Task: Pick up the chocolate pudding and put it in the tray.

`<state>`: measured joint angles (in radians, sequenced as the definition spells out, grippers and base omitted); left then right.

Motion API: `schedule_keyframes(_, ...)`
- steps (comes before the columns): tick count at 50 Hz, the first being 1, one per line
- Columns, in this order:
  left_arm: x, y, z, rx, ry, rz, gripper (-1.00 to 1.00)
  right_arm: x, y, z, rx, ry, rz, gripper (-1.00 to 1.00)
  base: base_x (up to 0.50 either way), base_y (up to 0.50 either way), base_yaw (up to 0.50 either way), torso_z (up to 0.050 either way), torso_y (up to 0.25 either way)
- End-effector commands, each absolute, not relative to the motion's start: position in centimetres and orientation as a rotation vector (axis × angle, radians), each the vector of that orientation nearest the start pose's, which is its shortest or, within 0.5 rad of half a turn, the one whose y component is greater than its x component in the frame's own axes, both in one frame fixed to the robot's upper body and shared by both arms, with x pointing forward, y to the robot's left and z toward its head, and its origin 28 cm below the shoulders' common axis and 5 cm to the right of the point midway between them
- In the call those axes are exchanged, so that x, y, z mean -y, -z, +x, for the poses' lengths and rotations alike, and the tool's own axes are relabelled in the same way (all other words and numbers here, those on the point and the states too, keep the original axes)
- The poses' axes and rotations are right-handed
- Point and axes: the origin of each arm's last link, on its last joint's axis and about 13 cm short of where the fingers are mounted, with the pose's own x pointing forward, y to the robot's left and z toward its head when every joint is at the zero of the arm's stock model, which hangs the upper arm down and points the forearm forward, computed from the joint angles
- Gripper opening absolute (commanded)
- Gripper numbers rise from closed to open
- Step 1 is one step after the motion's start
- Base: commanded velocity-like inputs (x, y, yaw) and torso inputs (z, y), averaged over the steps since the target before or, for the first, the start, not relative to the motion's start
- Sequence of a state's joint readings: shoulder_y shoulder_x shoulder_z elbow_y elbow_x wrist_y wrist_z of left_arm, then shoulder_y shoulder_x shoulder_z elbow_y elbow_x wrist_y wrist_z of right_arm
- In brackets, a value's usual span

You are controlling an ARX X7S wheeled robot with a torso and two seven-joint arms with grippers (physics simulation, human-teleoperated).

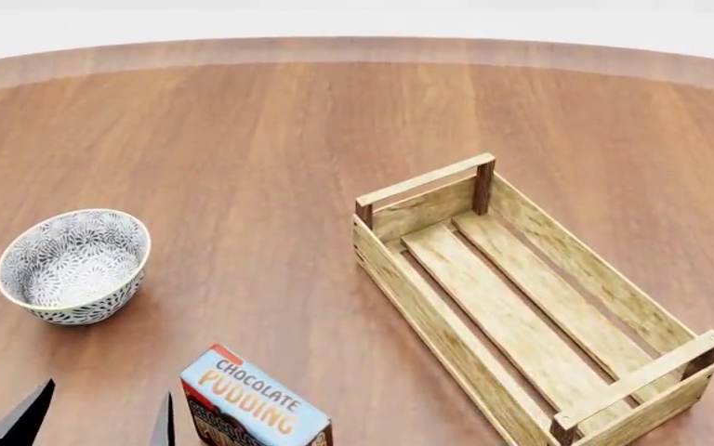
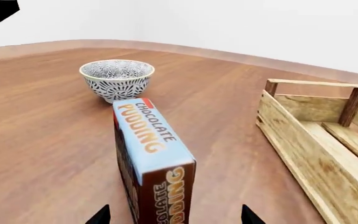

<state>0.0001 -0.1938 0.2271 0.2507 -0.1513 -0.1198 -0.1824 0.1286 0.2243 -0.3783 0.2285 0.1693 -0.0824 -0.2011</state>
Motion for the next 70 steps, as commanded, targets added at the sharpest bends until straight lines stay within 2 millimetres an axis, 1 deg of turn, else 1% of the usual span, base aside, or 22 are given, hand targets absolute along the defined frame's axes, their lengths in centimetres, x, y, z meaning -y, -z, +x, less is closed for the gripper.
schedule_keyframes(1, -19.7, -5.2, 20.6, 0.089, 0.080, 0.021, 1.00, 8.6, 2.6, 23.0, -0.127, -0.539, -0.090, 1.00, 0.00, 0.00, 0.00, 0.000, 0.000)
schedule_keyframes(3, -19.7, -5.1, 20.6, 0.089, 0.081, 0.020, 1.00, 8.6, 3.1, 23.3, -0.132, -0.543, -0.090, 1.00, 0.00, 0.00, 0.00, 0.000, 0.000)
schedule_keyframes(7, -19.7, -5.1, 20.6, 0.088, 0.079, 0.020, 1.00, 8.5, 3.3, 23.6, -0.131, -0.546, -0.090, 1.00, 0.00, 0.00, 0.00, 0.000, 0.000)
schedule_keyframes(13, -19.6, -5.3, 20.5, 0.090, 0.081, 0.021, 1.00, 8.5, 3.0, 24.1, -0.128, -0.552, -0.096, 1.00, 0.00, 0.00, 0.00, 0.000, 0.000)
schedule_keyframes(19, -19.6, -5.0, 20.6, 0.087, 0.081, 0.021, 1.00, 8.3, 3.0, 24.6, -0.131, -0.565, -0.100, 1.00, 0.00, 0.00, 0.00, 0.000, 0.000)
schedule_keyframes(30, -19.7, -5.2, 20.5, 0.091, 0.077, 0.019, 1.00, 7.9, 2.9, 25.5, -0.135, -0.586, -0.117, 1.00, 0.00, 0.00, 0.00, 0.000, 0.000)
schedule_keyframes(31, -19.7, -5.3, 20.5, 0.092, 0.076, 0.020, 1.00, 7.5, 3.0, 26.7, -0.142, -0.612, -0.137, 1.00, 0.00, 0.00, 0.00, 0.000, 0.000)
schedule_keyframes(32, -19.7, -5.3, 20.5, 0.092, 0.078, 0.022, 1.00, 7.5, 3.2, 26.9, -0.143, -0.613, -0.138, 1.00, 0.00, 0.00, 0.00, 0.000, 0.000)
schedule_keyframes(36, -19.7, -5.4, 20.5, 0.094, 0.076, 0.024, 1.00, 7.3, 3.1, 27.0, -0.144, -0.617, -0.140, 1.00, 0.00, 0.00, 0.00, 0.000, 0.000)
schedule_keyframes(54, -19.6, -5.4, 20.4, 0.093, 0.077, 0.027, 1.00, 7.3, 3.9, 27.6, -0.159, -0.619, -0.143, 1.00, 0.00, 0.00, 0.00, 0.000, 0.000)
schedule_keyframes(70, -19.6, -5.5, 20.4, 0.097, 0.082, 0.027, 1.00, 6.9, 3.9, 28.0, -0.159, -0.624, -0.142, 1.00, 0.00, 0.00, 0.00, 0.000, 0.000)
